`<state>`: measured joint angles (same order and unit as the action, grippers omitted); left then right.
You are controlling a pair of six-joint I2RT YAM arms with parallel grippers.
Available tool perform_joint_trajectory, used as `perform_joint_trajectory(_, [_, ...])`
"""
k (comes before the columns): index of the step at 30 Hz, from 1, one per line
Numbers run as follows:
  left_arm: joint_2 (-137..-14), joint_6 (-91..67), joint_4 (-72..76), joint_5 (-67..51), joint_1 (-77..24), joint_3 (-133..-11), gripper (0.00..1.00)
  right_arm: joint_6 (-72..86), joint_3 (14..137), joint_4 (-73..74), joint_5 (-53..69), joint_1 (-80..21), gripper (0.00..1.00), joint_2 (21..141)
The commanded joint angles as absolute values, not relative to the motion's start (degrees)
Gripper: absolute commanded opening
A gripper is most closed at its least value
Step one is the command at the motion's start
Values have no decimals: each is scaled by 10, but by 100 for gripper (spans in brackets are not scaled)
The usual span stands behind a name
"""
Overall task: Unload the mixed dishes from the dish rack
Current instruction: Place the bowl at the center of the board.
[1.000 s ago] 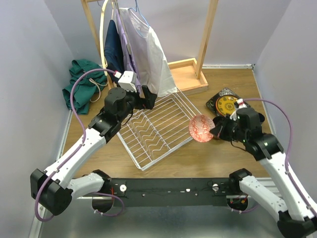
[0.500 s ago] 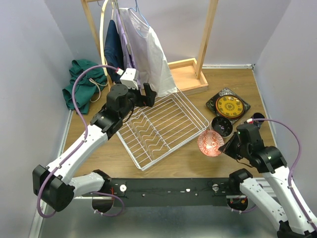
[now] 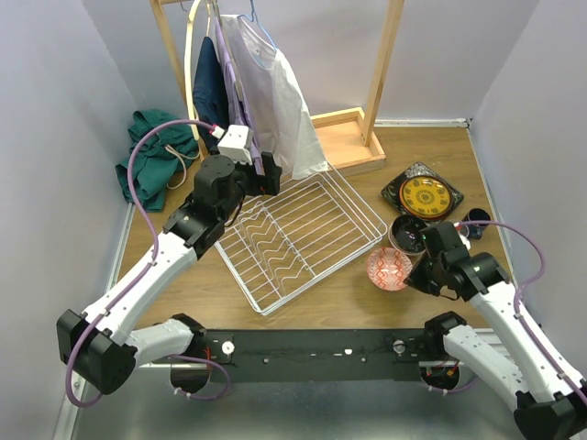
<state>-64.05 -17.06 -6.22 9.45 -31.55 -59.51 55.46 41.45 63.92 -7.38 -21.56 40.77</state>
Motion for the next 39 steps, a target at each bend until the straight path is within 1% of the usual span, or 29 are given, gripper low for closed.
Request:
perform_joint_trajectory(1, [-617,-145,-66,126,-312,-605,99,574,392,600,-84,-213,1,424])
perform_joint_trajectory(12, [-599,-120,-62,143,-312,-593,99,554,333,505,-79,-214,1,493])
perform_joint_trajectory(14, [-593,-119,-64,152,-312,-593,99,552,330,497,-85,-214,2,495])
perform_joint_trajectory(15, [-588,-115,-66,156,-312,-594,99,552,328,495,-86,-214,6,493])
perform_joint_trajectory(16, [-585,-114,-65,161,-312,-594,99,552,323,492,-84,-214,19,491])
perform_joint_trajectory(17, [-582,-114,-68,164,-312,-595,99,550,323,491,-84,-214,25,488])
perform_joint_trajectory(18, [-577,-114,-69,168,-312,-597,99,548,321,490,-85,-214,30,486])
perform_joint_trajectory(19, [-573,-113,-69,171,-312,-598,99,548,321,492,-87,-214,39,485])
perform_joint_trajectory(21, [-563,-113,-67,184,-312,-597,99,548,323,496,-91,-214,49,483])
perform_joint_trajectory(22, [-560,-112,-66,188,-312,-596,99,548,323,501,-94,-214,59,482])
perform_joint_trajectory(24, [-551,-109,-64,197,-311,-595,99,552,330,511,-99,-214,68,478])
perform_joint_trajectory(25, [-548,-108,-66,199,-312,-594,99,554,335,521,-107,-214,76,476])
perform_joint_trajectory(28, [-541,-108,-72,213,-312,-595,99,562,349,547,-123,-213,85,459])
perform_joint_trajectory(31, [-529,-105,-82,227,-312,-598,99,573,369,572,-134,-214,91,430])
perform_joint_trajectory(36, [-518,-98,-122,257,-312,-605,99,577,414,599,-170,-214,95,385])
perform_joint_trajectory(39, [-511,-98,-159,279,-312,-609,99,543,446,596,-207,-214,99,366])
